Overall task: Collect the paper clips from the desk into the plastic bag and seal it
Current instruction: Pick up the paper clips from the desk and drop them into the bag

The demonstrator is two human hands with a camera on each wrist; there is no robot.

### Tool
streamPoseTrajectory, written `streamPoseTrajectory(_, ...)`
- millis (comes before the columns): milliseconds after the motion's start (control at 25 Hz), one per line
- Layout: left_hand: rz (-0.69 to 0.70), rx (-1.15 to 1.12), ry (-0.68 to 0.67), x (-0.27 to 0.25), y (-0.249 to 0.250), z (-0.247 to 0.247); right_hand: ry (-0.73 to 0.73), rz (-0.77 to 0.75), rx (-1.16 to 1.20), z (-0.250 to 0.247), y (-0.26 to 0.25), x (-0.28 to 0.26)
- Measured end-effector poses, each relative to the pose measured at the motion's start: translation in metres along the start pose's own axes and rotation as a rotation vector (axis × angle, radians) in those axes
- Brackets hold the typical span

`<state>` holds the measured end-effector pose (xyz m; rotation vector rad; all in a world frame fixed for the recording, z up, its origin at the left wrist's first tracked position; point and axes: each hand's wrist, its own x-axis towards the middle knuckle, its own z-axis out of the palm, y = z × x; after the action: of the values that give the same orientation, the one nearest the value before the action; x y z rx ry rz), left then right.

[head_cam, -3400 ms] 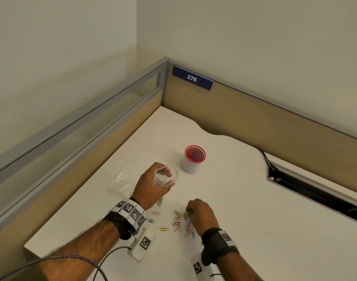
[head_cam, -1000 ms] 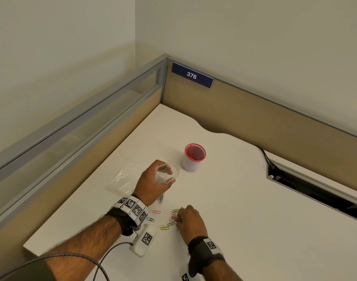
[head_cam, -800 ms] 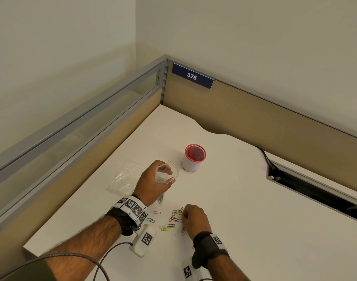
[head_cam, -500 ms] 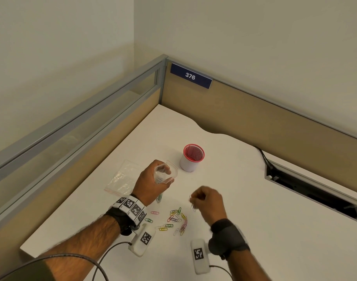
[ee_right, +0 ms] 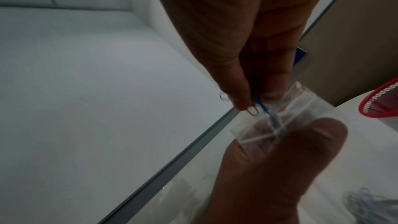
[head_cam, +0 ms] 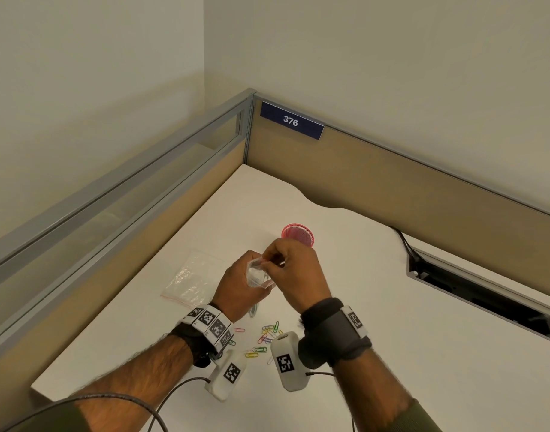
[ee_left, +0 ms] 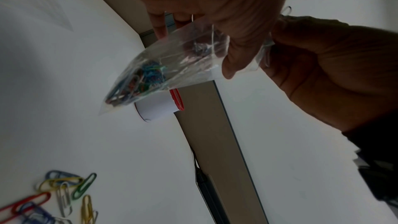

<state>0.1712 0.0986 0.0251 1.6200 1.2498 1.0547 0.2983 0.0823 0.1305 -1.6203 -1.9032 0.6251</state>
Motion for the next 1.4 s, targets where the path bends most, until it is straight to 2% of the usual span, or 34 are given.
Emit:
streamPoseTrajectory(200,0.012,-0.039,0.022,-0.003,-0.001,-0.003,0.158,0.020,0.054,-0.009,0.000,-0.006)
streamPoseTrajectory(280,0.001,-0.061,0.023,-0.005,-0.001,-0.005,0.213,0.059,0.077,-0.016,0.013,-0.009)
streamPoseTrajectory(360,-0.009,-0.071,0.035,-0.005,-0.002,-0.009,0.202,0.125,0.046,-0.010,0.039,-0.011)
streamPoseTrajectory(520,-0.014,-0.106,0.047,-0.004,-0.002,-0.016,-0.082,0.299,-0.229,0.034,0.107,-0.018)
streamPoseTrajectory(680,-0.009,-0.102,0.077,-0.002,-0.005,-0.030,-0.283,0.344,-0.380,0.080,0.136,-0.037)
streamPoseTrajectory(880,-0.014,-0.088,0.097,-0.002,-0.010,-0.042,-0.381,0.164,-0.401,0.109,0.125,-0.065)
streamPoseTrajectory(1040,-0.027,-0.083,0.094,-0.003,-0.013,-0.046,-0.338,0.132,-0.346,0.114,0.119,-0.057)
streamPoseTrajectory(1240,-0.020,-0.089,0.093,-0.004,-0.011,-0.050,-0.441,-0.074,-0.315,0.141,0.090,-0.048)
streamPoseTrajectory(1400,-0.002,-0.097,0.095,-0.002,-0.014,-0.052,-0.488,-0.230,-0.432,0.154,0.083,-0.049)
